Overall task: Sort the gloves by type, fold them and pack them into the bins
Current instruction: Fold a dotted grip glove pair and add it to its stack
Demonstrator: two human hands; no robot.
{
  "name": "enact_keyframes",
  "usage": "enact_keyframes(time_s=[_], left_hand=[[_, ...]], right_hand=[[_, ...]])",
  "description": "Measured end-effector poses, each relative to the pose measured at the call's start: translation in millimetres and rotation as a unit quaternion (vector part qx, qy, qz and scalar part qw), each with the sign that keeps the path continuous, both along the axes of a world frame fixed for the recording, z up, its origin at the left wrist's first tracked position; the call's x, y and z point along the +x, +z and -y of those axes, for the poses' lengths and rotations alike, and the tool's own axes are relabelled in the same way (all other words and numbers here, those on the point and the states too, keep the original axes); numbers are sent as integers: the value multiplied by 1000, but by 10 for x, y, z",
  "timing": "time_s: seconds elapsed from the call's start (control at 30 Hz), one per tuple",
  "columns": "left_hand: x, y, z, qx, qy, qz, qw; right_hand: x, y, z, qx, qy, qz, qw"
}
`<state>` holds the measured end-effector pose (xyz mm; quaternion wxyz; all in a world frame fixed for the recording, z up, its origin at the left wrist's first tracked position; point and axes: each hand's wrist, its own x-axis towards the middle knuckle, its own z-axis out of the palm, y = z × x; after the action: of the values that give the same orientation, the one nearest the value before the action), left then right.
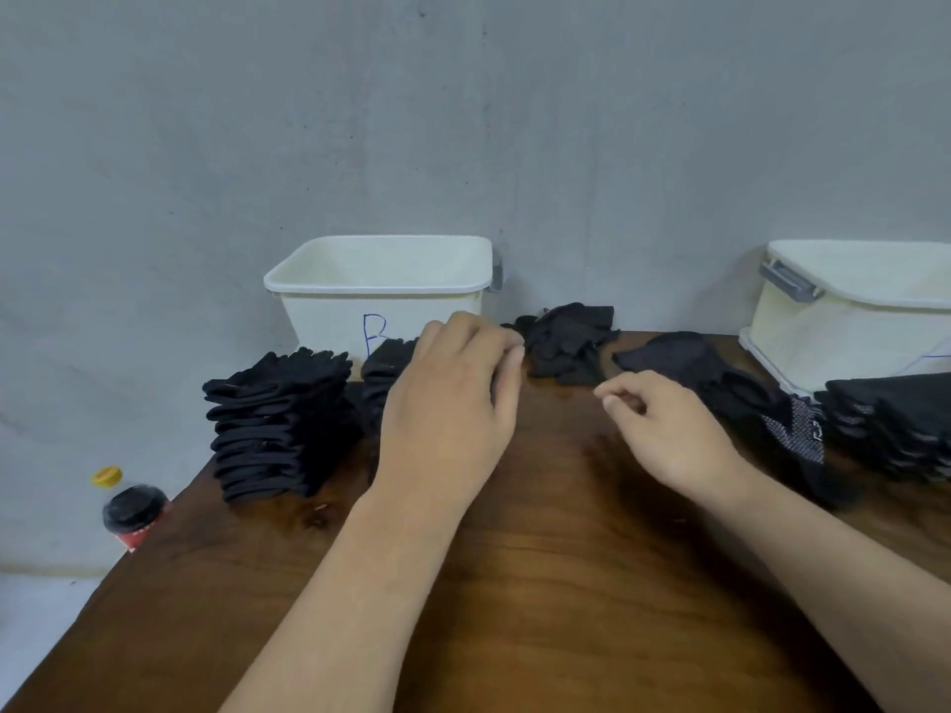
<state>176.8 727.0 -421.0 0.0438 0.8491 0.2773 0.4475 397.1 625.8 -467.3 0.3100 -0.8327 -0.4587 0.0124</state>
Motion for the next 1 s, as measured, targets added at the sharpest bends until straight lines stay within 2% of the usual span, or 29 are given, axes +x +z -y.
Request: enact_keyframes(time_s=[0.07, 0.17, 0.23, 0.33, 0.47, 0.67, 1.0], left_hand=[[84, -95, 93, -15, -42, -19, 999], [207, -235, 145, -87, -89, -57, 991], [300, -325, 143, -136, -97, -94, 981], [436, -463, 138, -163, -104, -145, 970], [556, -581, 160, -178, -98, -208, 957], [573, -722, 115, -211, -117, -216, 946], [522, -726, 136, -215, -146, -197, 945]], right_hand=[[101, -148, 153, -20, 7, 35, 999], [185, -318, 181, -60, 44, 72, 995], [168, -353, 89, -58, 67, 93, 992], [156, -383, -126, -63, 77, 131, 986], [241, -354, -511, -77, 34, 159, 984], [361, -338, -894, -91, -32, 167, 981], [188, -318, -441, 52, 0, 130, 990]])
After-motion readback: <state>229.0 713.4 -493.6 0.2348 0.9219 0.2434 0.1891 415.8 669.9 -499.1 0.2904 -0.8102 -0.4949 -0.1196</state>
